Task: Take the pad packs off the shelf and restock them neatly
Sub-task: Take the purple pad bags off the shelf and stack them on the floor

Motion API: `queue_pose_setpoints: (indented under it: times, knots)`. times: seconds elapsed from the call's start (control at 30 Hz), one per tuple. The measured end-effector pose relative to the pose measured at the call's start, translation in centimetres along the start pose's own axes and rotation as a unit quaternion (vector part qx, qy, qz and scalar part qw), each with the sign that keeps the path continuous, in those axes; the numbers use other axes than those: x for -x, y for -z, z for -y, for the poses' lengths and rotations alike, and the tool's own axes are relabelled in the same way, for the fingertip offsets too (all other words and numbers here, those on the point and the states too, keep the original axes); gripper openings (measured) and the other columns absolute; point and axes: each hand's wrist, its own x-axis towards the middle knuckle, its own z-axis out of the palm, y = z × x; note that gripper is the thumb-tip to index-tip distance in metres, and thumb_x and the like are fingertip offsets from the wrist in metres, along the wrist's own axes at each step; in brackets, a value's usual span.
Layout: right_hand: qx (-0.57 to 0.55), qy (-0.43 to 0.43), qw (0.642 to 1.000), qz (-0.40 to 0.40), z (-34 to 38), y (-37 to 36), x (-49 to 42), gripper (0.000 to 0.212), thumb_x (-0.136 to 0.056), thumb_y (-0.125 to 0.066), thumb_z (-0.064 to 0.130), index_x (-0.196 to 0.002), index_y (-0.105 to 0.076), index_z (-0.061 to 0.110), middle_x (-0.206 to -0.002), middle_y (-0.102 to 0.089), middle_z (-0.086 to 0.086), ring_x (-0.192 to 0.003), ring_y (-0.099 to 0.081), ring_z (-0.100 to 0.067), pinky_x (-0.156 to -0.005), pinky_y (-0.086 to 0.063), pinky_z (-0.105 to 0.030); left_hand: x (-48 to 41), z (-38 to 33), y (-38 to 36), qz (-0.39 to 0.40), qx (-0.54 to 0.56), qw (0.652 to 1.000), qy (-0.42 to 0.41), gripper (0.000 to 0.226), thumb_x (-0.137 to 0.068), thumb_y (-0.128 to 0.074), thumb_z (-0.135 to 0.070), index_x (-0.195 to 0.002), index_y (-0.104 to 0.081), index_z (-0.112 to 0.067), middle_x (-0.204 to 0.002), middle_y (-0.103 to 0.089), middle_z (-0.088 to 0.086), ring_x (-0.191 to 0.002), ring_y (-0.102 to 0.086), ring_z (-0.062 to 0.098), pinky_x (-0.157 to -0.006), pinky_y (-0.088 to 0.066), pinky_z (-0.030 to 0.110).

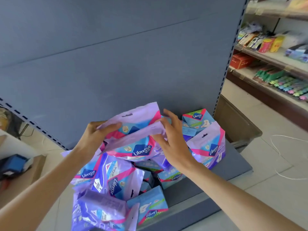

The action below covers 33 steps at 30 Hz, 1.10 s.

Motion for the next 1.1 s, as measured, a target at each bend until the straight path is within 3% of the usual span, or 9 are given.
queue_pose_setpoints:
  times: [0.13,0.23,0.33,0.5,0.63,0.73,0.83,0.9,1.1]
  knots:
    - [-0.118,-0.063,0.989,-0.060,1.6,0.7,-0.9,0.025,-0.090,-0.056,0.045,-0.099,-0.060,0.021,-0.088,-0.060,0.005,-0.079,-0.059,-0.012,-0.075,-0.051,-0.041,0.6,-1.5,-1.1,0.061,0.069,0.994,0.052,0.024,-0.065,-0.079,-0.037,-0.082,-0.075,-0.022,-0.068,-0.071,-0.010,-0.062,-0.067,0.003,-0.063,-0.053,0.019]
    - [-0.167,-0.162,0.967,-0.107,1.6,1.7,-0.5,0.038,-0.086,-0.054,0.058,-0.093,-0.056,0.021,-0.087,-0.070,0.000,-0.082,-0.069,-0.017,-0.076,-0.057,-0.047,1.5,-2.1,-2.4,0.139,0.182,0.971,0.063,0.064,-0.042,-0.082,-0.062,-0.094,-0.077,-0.025,-0.098,-0.075,-0.001,-0.088,-0.071,0.015,-0.078,-0.057,0.033]
    - [-0.268,-0.255,0.920,-0.130,1.0,4.3,0.9,0.020,-0.093,-0.053,0.044,-0.087,-0.053,0.026,-0.071,-0.071,0.016,-0.071,-0.071,-0.003,-0.061,-0.060,-0.024,3.2,-2.6,-5.0,0.178,0.133,0.975,0.019,0.085,-0.053,-0.082,-0.059,-0.124,-0.058,-0.020,-0.122,-0.066,0.001,-0.110,-0.064,0.018,-0.087,-0.055,0.036]
    - [-0.287,-0.352,0.869,-0.193,-0.6,11.1,4.9,0.040,-0.089,-0.057,0.049,-0.111,-0.053,0.015,-0.095,-0.074,-0.002,-0.080,-0.073,-0.017,-0.070,-0.058,-0.034,5.2,-3.4,-13.4,0.187,-0.005,0.982,-0.019,0.084,-0.051,-0.089,-0.004,-0.123,-0.048,-0.017,-0.107,-0.070,-0.002,-0.096,-0.069,0.010,-0.071,-0.055,0.020]
    - [-0.318,-0.393,0.829,-0.240,-1.9,18.0,10.2,0.089,-0.064,-0.071,0.066,-0.129,-0.049,0.009,-0.108,-0.072,-0.012,-0.097,-0.070,-0.030,-0.092,-0.052,-0.052,5.5,-2.6,-20.8,0.206,-0.035,0.976,0.064,0.083,-0.043,-0.093,-0.023,-0.116,-0.054,-0.017,-0.102,-0.072,-0.004,-0.090,-0.070,0.011,-0.080,-0.058,0.034]
    - [-0.367,-0.371,0.822,-0.229,-2.5,22.7,16.3,0.087,-0.056,-0.084,0.051,-0.128,-0.057,0.010,-0.118,-0.068,-0.014,-0.105,-0.066,-0.034,-0.099,-0.046,-0.055,6.8,-2.1,-26.7,0.277,-0.003,0.949,0.150,0.073,-0.039,-0.091,-0.022,-0.107,-0.066,-0.014,-0.098,-0.075,-0.001,-0.089,-0.072,0.017,-0.086,-0.057,0.041]
    - [-0.345,-0.412,0.798,-0.274,-3.7,25.4,24.2,0.080,-0.052,-0.086,0.043,-0.118,-0.063,0.005,-0.101,-0.074,-0.014,-0.079,-0.072,-0.026,-0.075,-0.060,-0.039,9.5,-0.7,-32.4,0.368,0.031,0.902,0.223,0.057,-0.045,-0.086,-0.008,-0.100,-0.071,-0.008,-0.098,-0.075,0.009,-0.092,-0.072,0.027,-0.088,-0.055,0.047]
    - [-0.343,-0.417,0.789,-0.293,-4.3,25.8,29.1,0.080,-0.045,-0.091,0.043,-0.112,-0.066,0.007,-0.100,-0.074,-0.013,-0.078,-0.073,-0.025,-0.065,-0.059,-0.034,11.4,1.2,-35.5,0.416,0.028,0.868,0.270,0.042,-0.057,-0.083,0.003,-0.097,-0.071,-0.007,-0.098,-0.075,0.012,-0.088,-0.071,0.027,-0.084,-0.057,0.043]
    - [-0.284,-0.483,0.767,-0.313,-8.2,25.4,40.1,0.101,-0.037,-0.092,0.053,-0.121,-0.057,0.011,-0.112,-0.070,-0.014,-0.098,-0.069,-0.037,-0.085,-0.053,-0.051,17.0,9.0,-42.2,0.464,0.020,0.809,0.362,0.051,-0.063,-0.079,0.009,-0.105,-0.060,-0.014,-0.095,-0.075,0.006,-0.086,-0.072,0.025,-0.069,-0.059,0.036]
